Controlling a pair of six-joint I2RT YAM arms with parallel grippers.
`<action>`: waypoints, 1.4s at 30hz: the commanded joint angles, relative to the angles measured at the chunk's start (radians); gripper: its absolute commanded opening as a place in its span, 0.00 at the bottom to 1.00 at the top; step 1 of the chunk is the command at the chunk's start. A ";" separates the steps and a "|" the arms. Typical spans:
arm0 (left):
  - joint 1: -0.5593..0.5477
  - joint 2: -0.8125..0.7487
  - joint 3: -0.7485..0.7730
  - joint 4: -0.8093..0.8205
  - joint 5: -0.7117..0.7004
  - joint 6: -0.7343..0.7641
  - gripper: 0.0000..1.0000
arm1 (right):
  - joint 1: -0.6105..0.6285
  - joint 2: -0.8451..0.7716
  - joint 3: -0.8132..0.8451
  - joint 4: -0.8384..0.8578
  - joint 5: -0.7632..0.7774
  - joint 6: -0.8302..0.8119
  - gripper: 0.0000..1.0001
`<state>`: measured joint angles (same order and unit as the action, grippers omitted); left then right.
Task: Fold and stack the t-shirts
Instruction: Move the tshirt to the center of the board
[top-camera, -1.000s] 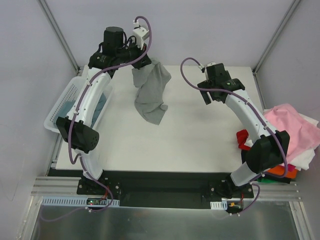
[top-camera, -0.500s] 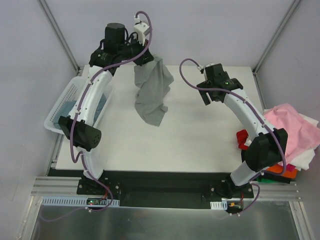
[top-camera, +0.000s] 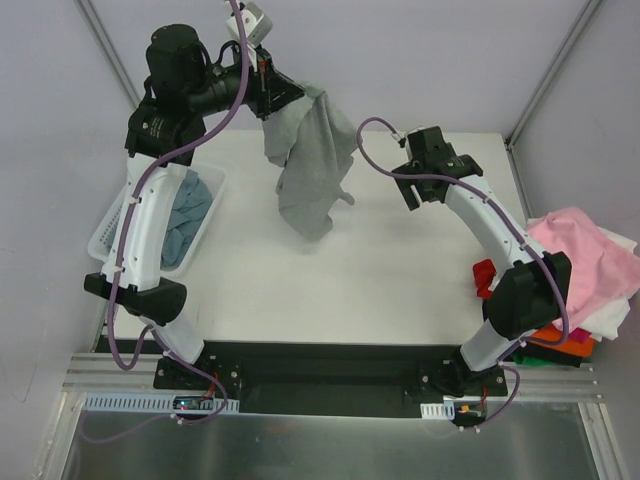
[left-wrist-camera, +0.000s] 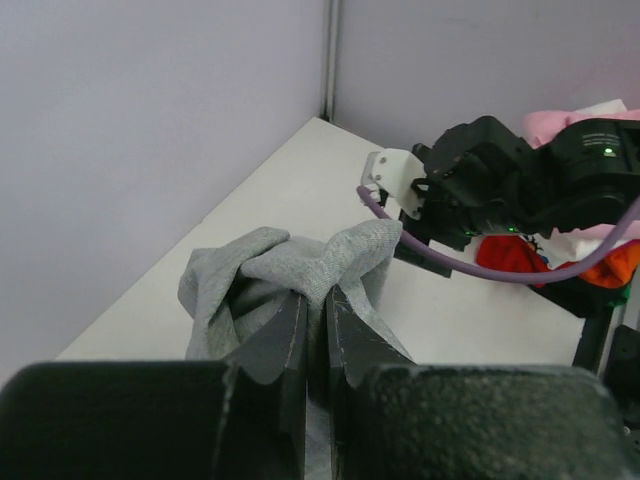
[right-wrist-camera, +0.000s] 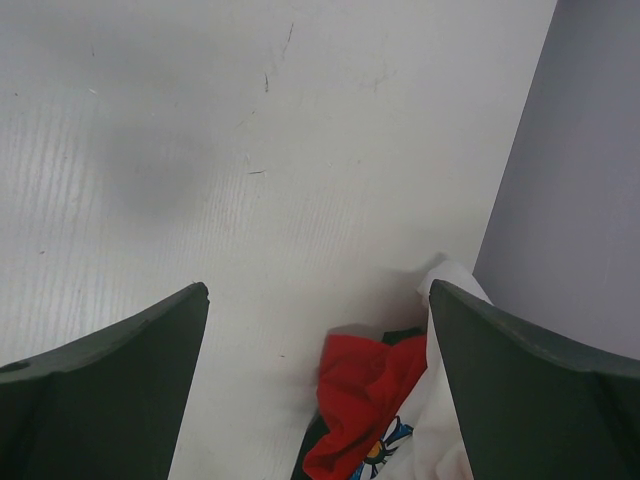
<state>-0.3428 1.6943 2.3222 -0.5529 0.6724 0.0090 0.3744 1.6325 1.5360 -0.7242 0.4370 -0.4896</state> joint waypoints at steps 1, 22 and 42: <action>-0.024 -0.030 0.005 0.054 0.056 -0.035 0.00 | 0.009 -0.008 0.049 -0.024 0.005 -0.003 0.97; -0.033 0.053 -0.552 0.080 -0.138 0.226 0.00 | 0.055 0.000 0.029 -0.076 -0.037 -0.030 0.97; 0.014 0.214 -0.578 0.206 -0.491 0.417 0.00 | 0.510 0.148 -0.039 -0.121 -0.145 -0.147 0.90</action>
<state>-0.3573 1.8942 1.6958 -0.3965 0.2440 0.3805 0.8375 1.7447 1.5120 -0.8078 0.3454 -0.6178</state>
